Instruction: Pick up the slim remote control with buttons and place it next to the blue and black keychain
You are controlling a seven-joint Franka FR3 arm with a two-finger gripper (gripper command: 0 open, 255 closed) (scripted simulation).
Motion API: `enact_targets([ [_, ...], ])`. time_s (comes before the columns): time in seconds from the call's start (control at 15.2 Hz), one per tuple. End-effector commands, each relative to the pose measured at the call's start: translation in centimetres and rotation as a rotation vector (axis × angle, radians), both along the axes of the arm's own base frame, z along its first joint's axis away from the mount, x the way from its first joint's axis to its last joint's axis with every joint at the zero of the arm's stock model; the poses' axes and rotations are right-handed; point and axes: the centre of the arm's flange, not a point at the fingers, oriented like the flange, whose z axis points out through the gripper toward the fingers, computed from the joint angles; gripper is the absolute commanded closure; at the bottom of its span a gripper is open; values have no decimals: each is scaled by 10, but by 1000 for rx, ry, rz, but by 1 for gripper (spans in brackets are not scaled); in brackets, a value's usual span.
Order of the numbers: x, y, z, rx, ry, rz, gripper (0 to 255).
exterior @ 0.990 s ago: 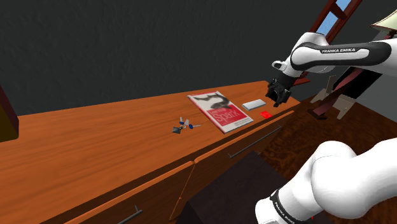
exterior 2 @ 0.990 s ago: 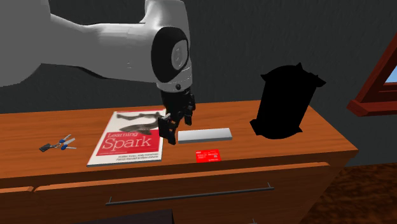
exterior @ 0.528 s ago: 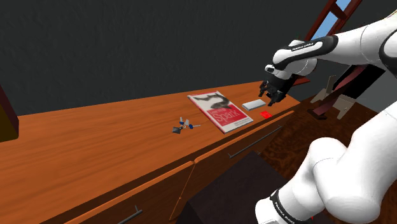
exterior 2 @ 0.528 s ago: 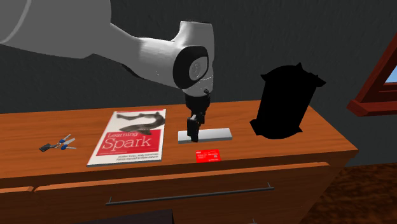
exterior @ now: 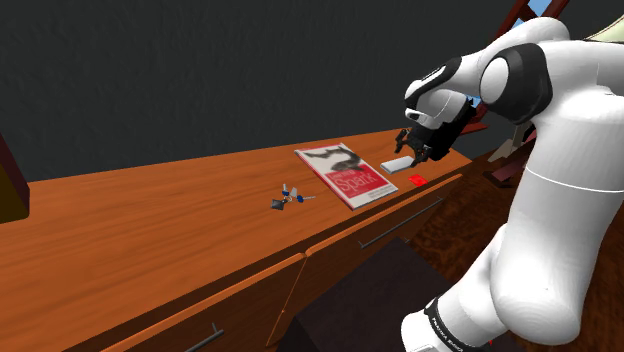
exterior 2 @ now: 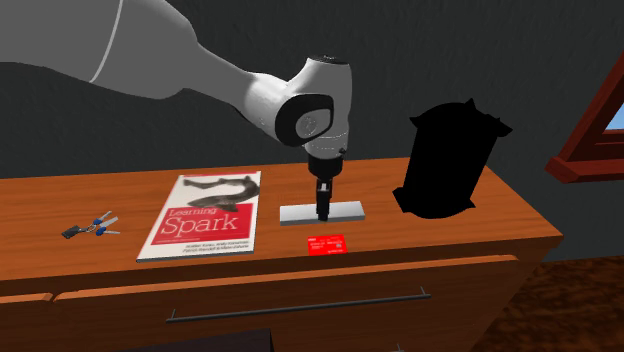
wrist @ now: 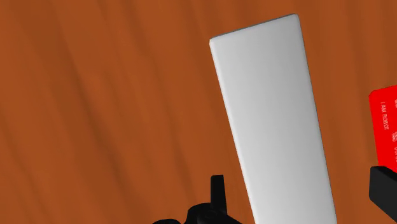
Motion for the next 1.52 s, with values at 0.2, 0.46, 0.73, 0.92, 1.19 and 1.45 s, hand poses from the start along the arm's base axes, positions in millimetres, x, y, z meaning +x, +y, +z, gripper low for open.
enact_targets([
  [0.2,1,0,-26,1,-1,2,0],
  [0.46,1,0,-26,1,-1,2,0],
  [0.73,1,0,-26,1,-1,2,0],
  [0.92,1,0,-26,1,-1,2,255],
  [1.19,1,-1,-26,1,-1,2,255],
  [1.45,1,0,-21,1,-1,2,255],
])
